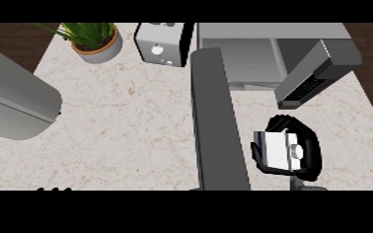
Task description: Pick up the milk, place it into the microwave and close the microwave
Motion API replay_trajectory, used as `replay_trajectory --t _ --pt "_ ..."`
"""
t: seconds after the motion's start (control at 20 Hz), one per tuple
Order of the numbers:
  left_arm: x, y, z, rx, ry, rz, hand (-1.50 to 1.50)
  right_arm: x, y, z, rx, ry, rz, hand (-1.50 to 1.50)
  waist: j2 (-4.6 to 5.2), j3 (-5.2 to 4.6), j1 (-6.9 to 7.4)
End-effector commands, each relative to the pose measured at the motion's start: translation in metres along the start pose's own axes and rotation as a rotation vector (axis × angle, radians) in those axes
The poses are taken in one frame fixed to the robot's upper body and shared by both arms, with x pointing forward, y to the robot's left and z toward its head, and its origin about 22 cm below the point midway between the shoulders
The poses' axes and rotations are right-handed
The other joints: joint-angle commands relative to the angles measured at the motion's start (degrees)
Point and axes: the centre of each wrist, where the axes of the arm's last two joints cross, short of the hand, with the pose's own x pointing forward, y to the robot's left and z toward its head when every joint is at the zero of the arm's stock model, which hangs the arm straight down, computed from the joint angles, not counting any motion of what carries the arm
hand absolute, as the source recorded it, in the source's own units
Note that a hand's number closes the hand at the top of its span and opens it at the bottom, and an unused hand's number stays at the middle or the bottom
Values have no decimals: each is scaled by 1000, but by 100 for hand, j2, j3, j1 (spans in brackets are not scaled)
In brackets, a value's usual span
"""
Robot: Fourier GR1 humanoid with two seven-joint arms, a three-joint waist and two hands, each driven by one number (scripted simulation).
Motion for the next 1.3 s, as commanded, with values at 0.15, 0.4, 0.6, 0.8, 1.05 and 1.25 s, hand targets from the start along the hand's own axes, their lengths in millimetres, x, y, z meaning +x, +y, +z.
replay_trajectory --t 0.15,0.4,0.6,0.8,1.05,1.25 --pt "11 17 -17 13 -10 -20 -150 -12 38 -42 2 10 104 150 22 5 53" --pt "4 28 19 3 7 -22 -150 -14 51 -60 -6 55 125 150 11 2 79" --pt "4 29 5 3 12 -4 -150 -28 61 -91 -38 103 223 150 26 4 97" --pt "2 26 -17 -9 -9 -8 -150 -59 68 -95 -62 134 221 150 65 13 175" --pt "9 31 -3 -1 0 -33 -150 -66 70 -118 -69 158 244 150 62 11 182" --pt "-8 33 -5 -29 27 -5 -150 -67 54 -135 -83 168 357 150 116 13 291"
